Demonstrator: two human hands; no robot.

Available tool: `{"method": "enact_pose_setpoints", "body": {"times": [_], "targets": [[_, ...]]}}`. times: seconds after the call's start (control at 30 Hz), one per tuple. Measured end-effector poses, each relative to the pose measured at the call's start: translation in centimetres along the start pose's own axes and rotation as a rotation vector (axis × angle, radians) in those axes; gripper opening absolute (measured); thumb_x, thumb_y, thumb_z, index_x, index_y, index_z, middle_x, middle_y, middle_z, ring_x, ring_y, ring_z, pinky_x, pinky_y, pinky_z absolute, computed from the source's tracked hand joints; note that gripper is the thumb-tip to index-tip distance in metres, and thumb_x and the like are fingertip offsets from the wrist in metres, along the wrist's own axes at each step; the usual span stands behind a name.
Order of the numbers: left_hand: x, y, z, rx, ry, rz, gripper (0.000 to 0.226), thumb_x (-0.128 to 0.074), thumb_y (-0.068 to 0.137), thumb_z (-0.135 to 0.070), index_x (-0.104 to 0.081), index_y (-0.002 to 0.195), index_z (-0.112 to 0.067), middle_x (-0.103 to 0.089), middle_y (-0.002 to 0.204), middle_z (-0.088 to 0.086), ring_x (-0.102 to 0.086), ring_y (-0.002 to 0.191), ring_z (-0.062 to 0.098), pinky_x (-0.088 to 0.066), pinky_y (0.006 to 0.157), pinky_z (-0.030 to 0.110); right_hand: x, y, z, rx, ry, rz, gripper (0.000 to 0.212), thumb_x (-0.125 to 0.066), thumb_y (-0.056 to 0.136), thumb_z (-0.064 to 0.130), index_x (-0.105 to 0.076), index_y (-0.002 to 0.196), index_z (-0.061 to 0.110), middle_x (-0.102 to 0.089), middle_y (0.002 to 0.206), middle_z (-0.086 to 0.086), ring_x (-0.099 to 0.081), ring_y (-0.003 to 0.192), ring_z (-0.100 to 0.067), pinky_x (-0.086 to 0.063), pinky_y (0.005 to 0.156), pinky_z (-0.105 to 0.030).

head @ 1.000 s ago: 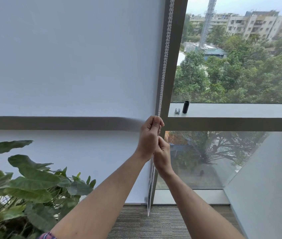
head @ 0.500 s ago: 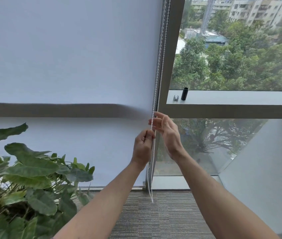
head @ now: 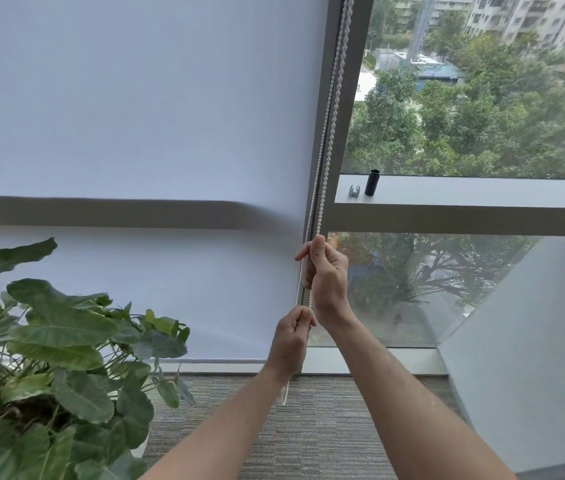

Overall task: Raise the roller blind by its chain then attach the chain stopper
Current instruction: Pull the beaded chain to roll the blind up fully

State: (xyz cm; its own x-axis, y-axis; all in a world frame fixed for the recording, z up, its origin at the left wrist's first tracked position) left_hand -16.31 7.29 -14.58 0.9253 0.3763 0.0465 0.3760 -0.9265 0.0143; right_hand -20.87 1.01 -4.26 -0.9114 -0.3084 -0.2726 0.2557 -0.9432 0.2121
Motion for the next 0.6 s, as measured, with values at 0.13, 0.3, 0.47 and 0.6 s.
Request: {"method": "enact_pose_setpoints", "body": {"times": [0.13,0.3,0.47,0.6], "targets": [[0.0,-0.4,-0.3,0.012,-0.006,0.108,0.033,-0.044,0.098,-0.016,-0.051,0.065,-0.017,-0.044,0.059,-0.008,-0.036,0.06,0.011,-0.031,0.057,0.025,0.2,-0.1,-0.1,0.005,0.004,-0.002,0.049,-0.04,0.103,0.03,-0.063,0.06,0.023,-0.034,0.041,0.005,-0.024,0.036,-0.01,-0.017,0.04,-0.029],[1.7,1.4,-0.1,0.06,0.023,0.294,0.033,-0.045,0.086,-0.019,-0.056,0.07,0.008,-0.053,0.075,0.01,-0.05,0.077,0.016,-0.048,0.077,0.038,0.3,-1.1,-1.5,-0.021,0.007,0.005,0.048,-0.041,0.103,0.029,-0.061,0.06,0.022,-0.033,0.04,0.007,-0.024,0.035,-0.009,-0.017,0.038,-0.025],[3.9,3.5,-2.1,0.103,-0.011,0.238,0.034,-0.038,0.077,-0.011,-0.068,0.089,-0.003,-0.071,0.099,0.009,-0.066,0.101,0.017,-0.051,0.101,0.04,1.4,-2.4,-3.4,-0.059,0.02,0.009,0.044,-0.044,0.1,0.033,-0.06,0.062,0.016,-0.037,0.04,0.008,-0.027,0.034,-0.005,-0.023,0.038,-0.019],[4.1,4.4,-6.0,0.018,-0.192,0.064,0.043,-0.039,0.077,-0.009,-0.067,0.109,-0.002,-0.072,0.103,0.014,-0.068,0.102,0.022,-0.054,0.093,0.031,1.4,-2.5,-3.8,-0.082,0.017,0.005,0.047,-0.041,0.103,0.027,-0.058,0.061,0.019,-0.033,0.041,0.008,-0.024,0.034,-0.005,-0.02,0.037,-0.018]]}}
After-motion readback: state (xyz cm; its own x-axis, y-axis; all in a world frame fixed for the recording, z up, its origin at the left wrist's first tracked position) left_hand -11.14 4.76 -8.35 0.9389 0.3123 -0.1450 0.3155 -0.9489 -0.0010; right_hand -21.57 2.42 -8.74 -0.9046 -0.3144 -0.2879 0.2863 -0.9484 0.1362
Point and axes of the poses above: each hand's wrist, its own y-axis towards the middle knuckle, its own x-axis out of the back of the hand, z = x × y, the point moved 1 cm from there along y, towards the middle knuckle
